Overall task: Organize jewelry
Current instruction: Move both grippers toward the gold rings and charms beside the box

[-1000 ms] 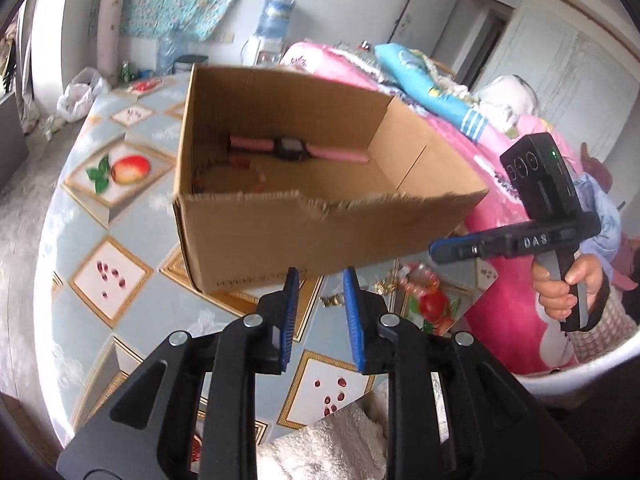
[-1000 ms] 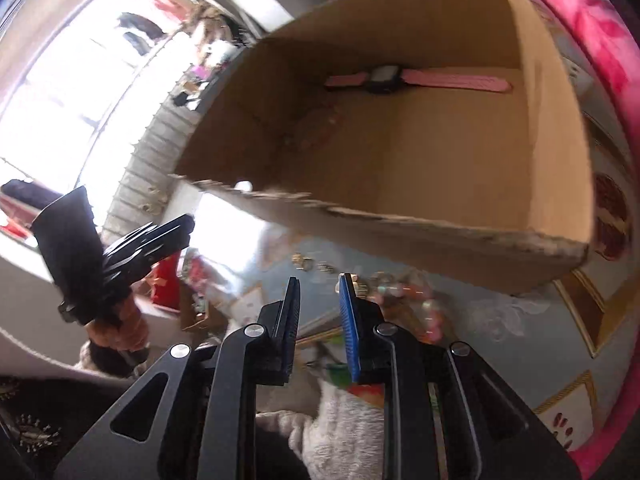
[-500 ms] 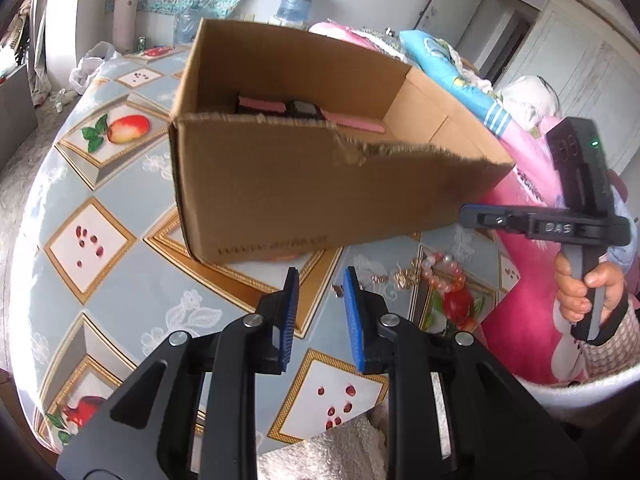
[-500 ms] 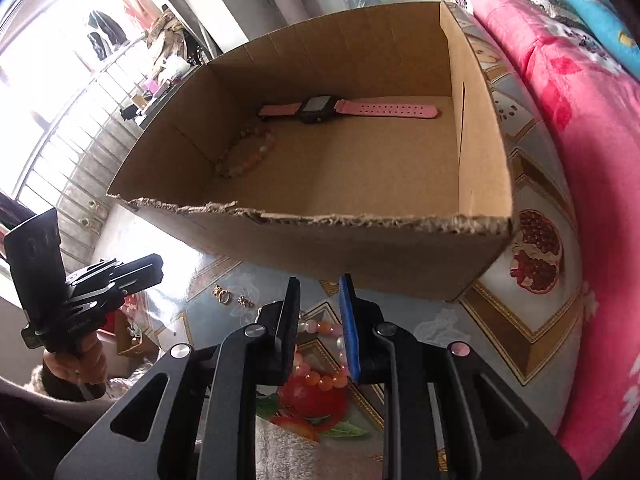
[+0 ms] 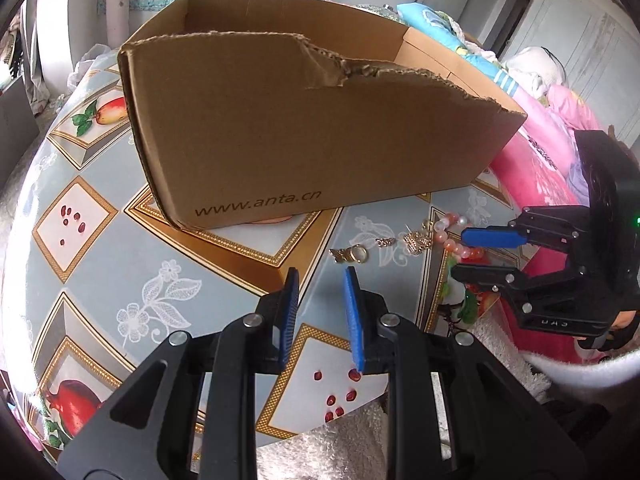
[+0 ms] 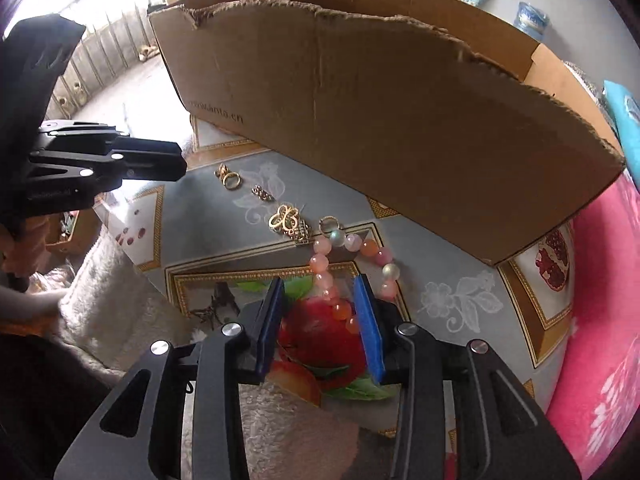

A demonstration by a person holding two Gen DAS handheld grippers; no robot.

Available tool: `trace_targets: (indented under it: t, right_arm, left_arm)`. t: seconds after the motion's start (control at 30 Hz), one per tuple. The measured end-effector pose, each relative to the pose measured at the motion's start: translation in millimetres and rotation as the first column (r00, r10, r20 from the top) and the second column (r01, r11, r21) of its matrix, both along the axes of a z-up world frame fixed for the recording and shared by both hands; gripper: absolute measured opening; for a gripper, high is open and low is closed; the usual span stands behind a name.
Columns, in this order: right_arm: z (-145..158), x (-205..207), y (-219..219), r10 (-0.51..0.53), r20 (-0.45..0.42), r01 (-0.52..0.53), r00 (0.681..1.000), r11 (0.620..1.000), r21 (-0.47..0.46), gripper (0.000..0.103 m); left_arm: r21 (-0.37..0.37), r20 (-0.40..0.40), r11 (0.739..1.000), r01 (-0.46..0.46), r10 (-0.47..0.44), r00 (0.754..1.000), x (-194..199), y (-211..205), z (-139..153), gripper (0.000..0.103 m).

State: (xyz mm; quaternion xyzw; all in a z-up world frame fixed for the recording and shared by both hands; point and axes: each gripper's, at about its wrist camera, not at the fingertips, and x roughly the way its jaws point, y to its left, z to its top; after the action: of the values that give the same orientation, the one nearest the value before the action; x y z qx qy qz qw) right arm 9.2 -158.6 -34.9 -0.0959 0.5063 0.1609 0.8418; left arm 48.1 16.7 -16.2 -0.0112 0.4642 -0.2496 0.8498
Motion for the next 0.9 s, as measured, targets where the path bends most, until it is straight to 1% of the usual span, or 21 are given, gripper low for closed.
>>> trace_targets:
  t: [0.07,0.17,0.27,0.3,0.37,0.43,0.5,0.53,0.57,0.6,0.63,0.67,0.7,0.77,0.87,0.9]
  right_arm:
    - [0.8,1.2,-4.6,-0.015,-0.006,0.015,1.000,1.000,0.019,0.011]
    - [5.0,1.6,-13.2,-0.052,-0.001,0.052,0.999,0.998,0.022,0.010]
    - [4.7,8.1,-31.5,-0.134,0.002,0.134,0.991,0.991,0.006,0.010]
    - [5.0,9.9,-38.7,-0.164,0.002,0.164,0.986,0.986,0.013,0.010]
    - [6.3,13.7,-52.1,-0.215,-0.004,0.215,0.977,0.976,0.038,0.010]
    - [8.6,14.8,-58.4,-0.243,-0.012,0.243,0.970,0.968,0.067,0.010]
    - [13.6,14.0,-64.2,-0.252,-0.013,0.252,0.968,0.961,0.117,0.011]
    - [19.5,11.3,-63.9,-0.234,0.002,0.232,0.972,0.962,0.142,0.012]
    - [24.8,6.9,-60.1,-0.214,0.025,0.208,0.977,0.967,0.149,0.020]
    - [29.2,2.6,-56.3,-0.195,0.044,0.187,0.980,0.971,0.150,0.025]
    - [32.5,-3.4,-50.4,-0.166,0.063,0.155,0.984,0.976,0.152,0.035]
    - [33.4,-6.2,-44.6,-0.140,0.071,0.128,0.988,0.980,0.155,0.041]
    - [32.5,-10.0,-38.1,-0.116,0.073,0.103,0.991,0.982,0.157,0.043]
    - [25.0,-17.9,-25.8,-0.084,0.061,0.074,0.995,0.985,0.154,0.051]
    - [12.5,-19.4,-18.1,-0.081,0.024,0.077,0.996,0.987,0.139,0.053]
    - [8.1,-19.1,-17.4,-0.087,0.012,0.085,0.996,0.987,0.135,0.054]
  left_arm:
    - [0.009,0.005,1.000,0.002,-0.002,1.000,-1.1,-2.7,0.1,0.021]
    - [0.007,0.003,1.000,0.001,-0.001,1.000,-2.6,-4.4,-1.3,0.021]
    - [0.004,0.001,1.000,0.000,0.000,1.000,-3.5,-4.6,-2.8,0.021]
    - [0.003,0.000,1.000,0.000,0.000,1.000,-3.6,-4.9,-3.4,0.021]
    - [0.002,-0.002,1.000,-0.001,0.001,1.000,-3.9,-4.5,-5.3,0.021]
    - [0.002,-0.002,1.000,0.000,0.000,1.000,-3.4,-4.4,-5.6,0.021]
    - [0.006,0.003,1.000,-0.001,0.001,1.000,-4.2,-3.6,-5.5,0.021]
    - [0.012,0.007,1.000,-0.004,0.003,1.000,-4.7,-3.8,-5.3,0.022]
    - [0.019,0.012,1.000,-0.005,0.005,1.000,-5.5,-4.5,-5.8,0.022]
    - [0.030,0.015,1.000,-0.007,0.007,1.000,-6.2,-5.3,-6.5,0.024]
    - [0.039,0.018,0.999,-0.009,0.008,1.000,-7.2,-6.2,-7.3,0.027]
    - [0.046,0.020,0.999,-0.009,0.008,1.000,-7.7,-7.2,-8.3,0.027]
    - [0.051,0.022,0.999,-0.008,0.007,1.000,-8.1,-7.9,-8.3,0.027]
    - [0.057,0.028,0.998,-0.006,0.004,1.000,-8.2,-9.6,-8.5,0.029]
    - [0.073,0.037,0.997,-0.006,0.003,0.999,-8.1,-14.2,-8.6,0.036]
    - [0.086,0.041,0.996,-0.007,0.003,0.999,-8.1,-16.9,-8.5,0.040]
